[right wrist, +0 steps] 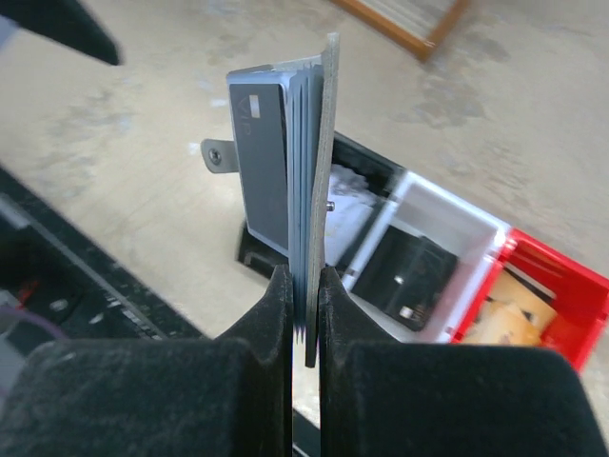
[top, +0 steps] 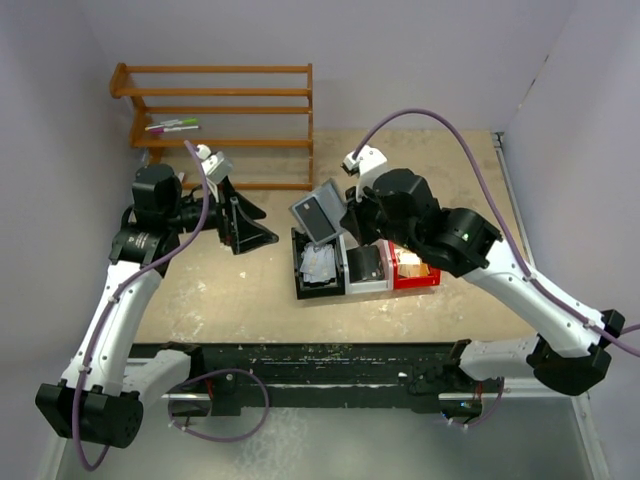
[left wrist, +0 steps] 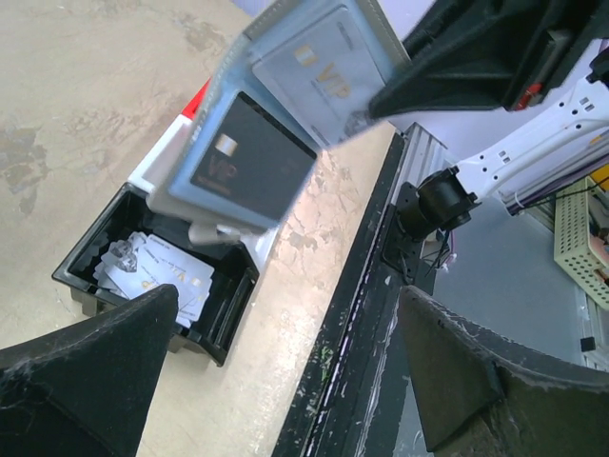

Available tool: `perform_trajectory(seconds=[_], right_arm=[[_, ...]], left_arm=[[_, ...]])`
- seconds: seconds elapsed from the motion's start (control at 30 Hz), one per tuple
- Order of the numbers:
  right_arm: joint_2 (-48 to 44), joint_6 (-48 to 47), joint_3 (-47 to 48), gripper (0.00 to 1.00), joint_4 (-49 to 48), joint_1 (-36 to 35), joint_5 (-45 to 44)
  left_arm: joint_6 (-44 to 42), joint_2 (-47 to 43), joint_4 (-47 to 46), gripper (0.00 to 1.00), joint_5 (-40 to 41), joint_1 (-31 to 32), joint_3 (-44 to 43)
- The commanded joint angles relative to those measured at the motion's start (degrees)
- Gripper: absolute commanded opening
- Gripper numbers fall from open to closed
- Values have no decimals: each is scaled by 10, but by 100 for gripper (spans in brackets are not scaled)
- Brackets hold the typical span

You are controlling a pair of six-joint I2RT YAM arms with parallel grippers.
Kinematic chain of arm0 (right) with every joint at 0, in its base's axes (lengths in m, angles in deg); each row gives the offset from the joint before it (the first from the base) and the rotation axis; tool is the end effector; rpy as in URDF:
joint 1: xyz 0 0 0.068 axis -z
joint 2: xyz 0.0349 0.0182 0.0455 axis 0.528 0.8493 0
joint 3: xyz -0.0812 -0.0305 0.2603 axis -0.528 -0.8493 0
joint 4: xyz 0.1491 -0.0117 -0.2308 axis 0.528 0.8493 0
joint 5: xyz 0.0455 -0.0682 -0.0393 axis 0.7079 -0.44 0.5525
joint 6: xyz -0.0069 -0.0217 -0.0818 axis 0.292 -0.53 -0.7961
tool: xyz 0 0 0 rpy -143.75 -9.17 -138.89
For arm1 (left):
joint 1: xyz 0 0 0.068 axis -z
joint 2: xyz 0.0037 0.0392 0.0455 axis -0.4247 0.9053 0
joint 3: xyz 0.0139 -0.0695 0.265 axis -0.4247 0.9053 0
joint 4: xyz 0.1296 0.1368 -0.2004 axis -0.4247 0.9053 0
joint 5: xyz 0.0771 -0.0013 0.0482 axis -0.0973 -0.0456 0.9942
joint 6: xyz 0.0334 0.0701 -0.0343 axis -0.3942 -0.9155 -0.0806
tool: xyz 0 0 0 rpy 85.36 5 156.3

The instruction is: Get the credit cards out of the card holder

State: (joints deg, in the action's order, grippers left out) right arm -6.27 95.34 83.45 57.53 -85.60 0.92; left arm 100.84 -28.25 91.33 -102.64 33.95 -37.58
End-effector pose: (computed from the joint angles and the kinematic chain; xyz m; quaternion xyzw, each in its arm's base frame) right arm 0.1963 0.2321 0.4383 -0.2093 0.8084 0.2011 0.5122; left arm 0.2251 -0.1011 0.3805 0.2764 0.7094 -0.4977 0.4155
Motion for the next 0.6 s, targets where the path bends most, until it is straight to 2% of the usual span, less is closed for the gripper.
perform_trajectory(seconds=[0.0,0.2,0.37,0.47,0.57], right_arm=[[-51,27,-9,0,-104,-4,107],[-85,89,-62,0,-219,-3,204],[-98,129,-84,0,-282,-3,249],[-101,144,-94,0,-295,-2,264],[-106,158,-110,0,-327,-1,274]], left_arm=[[42,-5,-59,99,-5,2,6],[167,-21,-147,99,-10,2,43],[255,-45,-210,100,-26,2,67],[305,-58,-257,95,-48,2,80],[397,-65,-365,89,-89,2,105]])
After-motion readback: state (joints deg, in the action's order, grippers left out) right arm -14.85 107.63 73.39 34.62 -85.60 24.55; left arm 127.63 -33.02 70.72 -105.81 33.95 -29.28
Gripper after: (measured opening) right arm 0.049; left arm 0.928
